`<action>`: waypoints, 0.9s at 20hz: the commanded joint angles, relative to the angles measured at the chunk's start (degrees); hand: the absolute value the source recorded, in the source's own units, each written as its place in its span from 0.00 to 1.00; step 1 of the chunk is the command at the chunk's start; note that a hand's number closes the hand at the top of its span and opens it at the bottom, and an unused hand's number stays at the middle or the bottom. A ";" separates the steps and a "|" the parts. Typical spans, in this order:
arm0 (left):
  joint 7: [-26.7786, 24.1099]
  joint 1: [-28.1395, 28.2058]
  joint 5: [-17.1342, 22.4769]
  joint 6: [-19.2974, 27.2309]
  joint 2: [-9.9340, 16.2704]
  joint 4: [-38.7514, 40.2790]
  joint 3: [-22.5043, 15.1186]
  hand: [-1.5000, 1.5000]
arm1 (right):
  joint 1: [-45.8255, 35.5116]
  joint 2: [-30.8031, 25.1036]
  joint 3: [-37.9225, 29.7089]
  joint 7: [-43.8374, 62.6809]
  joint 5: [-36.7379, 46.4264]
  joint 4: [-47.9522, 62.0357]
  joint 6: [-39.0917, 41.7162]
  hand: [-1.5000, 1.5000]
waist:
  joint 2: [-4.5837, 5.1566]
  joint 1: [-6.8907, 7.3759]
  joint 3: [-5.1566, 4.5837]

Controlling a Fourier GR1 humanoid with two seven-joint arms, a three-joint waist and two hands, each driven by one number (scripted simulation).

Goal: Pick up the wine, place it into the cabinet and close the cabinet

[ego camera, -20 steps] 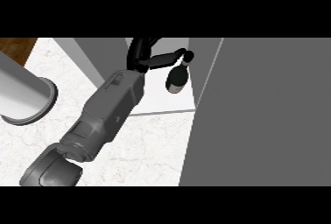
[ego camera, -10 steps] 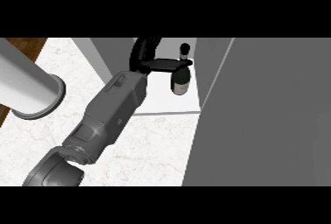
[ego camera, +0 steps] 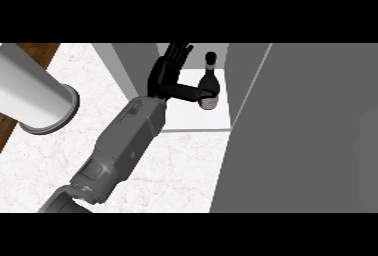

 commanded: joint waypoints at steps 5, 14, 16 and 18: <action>2.99 13.36 3.12 0.58 0.02 -14.16 -6.41 0.00 | 4.79 -2.25 -0.33 4.25 -3.14 -12.83 0.03 0.00 | -0.26 1.50 -0.02; 5.87 29.71 0.85 5.91 0.37 -34.55 -12.52 0.00 | 4.11 -1.98 -1.04 3.92 -1.81 -12.29 -0.96 0.00 | 0.15 1.49 -0.01; 9.85 32.52 2.27 4.66 3.20 -39.98 -12.55 0.00 | 3.48 -2.36 -1.26 6.00 -1.74 -12.67 -1.38 0.00 | 0.20 1.70 -0.04; 8.41 39.67 2.07 4.10 3.81 -44.64 -14.50 0.00 | 3.34 -3.26 -2.74 4.98 -3.33 -12.19 -0.23 0.00 | 0.18 1.95 -0.01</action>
